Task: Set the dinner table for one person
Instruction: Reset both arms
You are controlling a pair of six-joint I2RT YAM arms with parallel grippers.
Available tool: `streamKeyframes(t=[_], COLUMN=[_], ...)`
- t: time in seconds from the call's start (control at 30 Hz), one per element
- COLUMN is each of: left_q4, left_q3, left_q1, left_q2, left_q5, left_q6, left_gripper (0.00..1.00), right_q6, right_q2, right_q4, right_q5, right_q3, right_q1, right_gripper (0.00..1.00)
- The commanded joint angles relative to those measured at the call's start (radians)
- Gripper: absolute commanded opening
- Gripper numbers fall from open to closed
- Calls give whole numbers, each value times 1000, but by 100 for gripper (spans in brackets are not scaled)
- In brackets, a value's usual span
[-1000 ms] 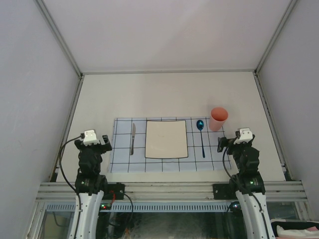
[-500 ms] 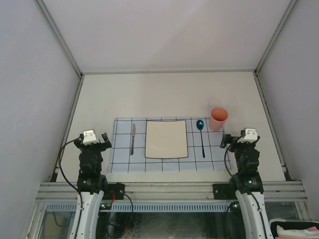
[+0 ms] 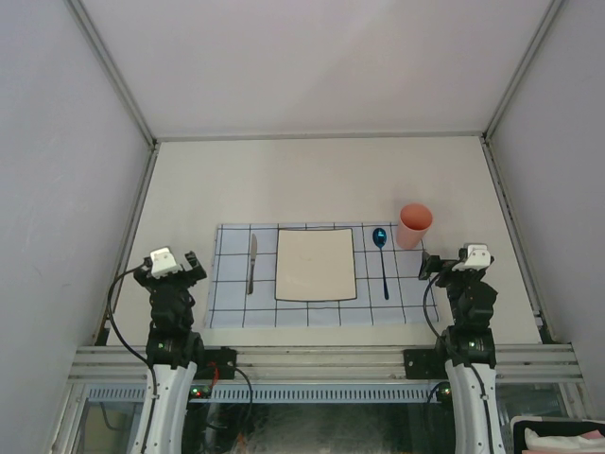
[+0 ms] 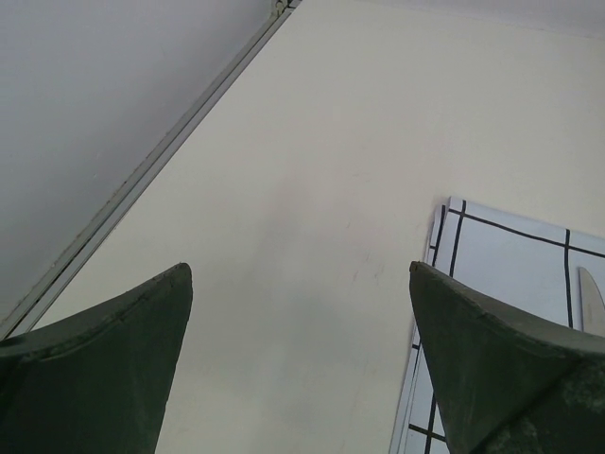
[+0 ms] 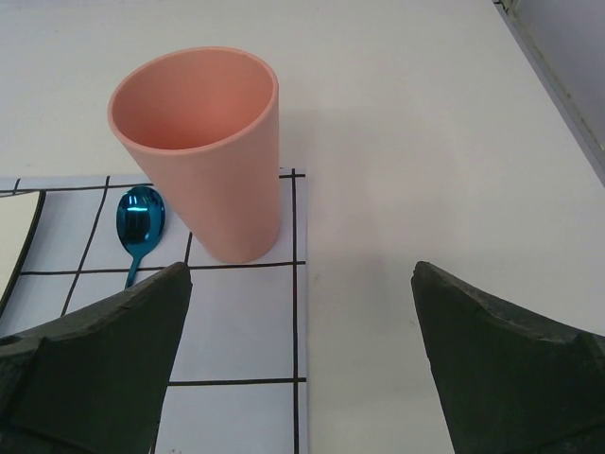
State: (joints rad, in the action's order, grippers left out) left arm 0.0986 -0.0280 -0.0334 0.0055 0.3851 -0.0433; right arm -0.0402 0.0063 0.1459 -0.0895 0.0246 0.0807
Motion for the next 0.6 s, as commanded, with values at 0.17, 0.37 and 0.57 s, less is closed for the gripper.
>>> streamKeyframes(t=[0.17,0.37,0.57], left_q4=[20,-8,-6], left_q3=[109,106,107], left_q1=[-5,-5,-5], left_q2=[-222,-178,-183], left_q5=[1,-31,-33], left_q6=[-7,8,8], left_gripper=[100,100,100], right_q6=[-10,-16,-21], right_q2=[-26,-10,-19], right_q4=[0,-10,-5], right_q5=[-7,9,24], right_q3=[-52,-50,-50], right_q1=[3,2,-3], right_gripper=[100,100,100])
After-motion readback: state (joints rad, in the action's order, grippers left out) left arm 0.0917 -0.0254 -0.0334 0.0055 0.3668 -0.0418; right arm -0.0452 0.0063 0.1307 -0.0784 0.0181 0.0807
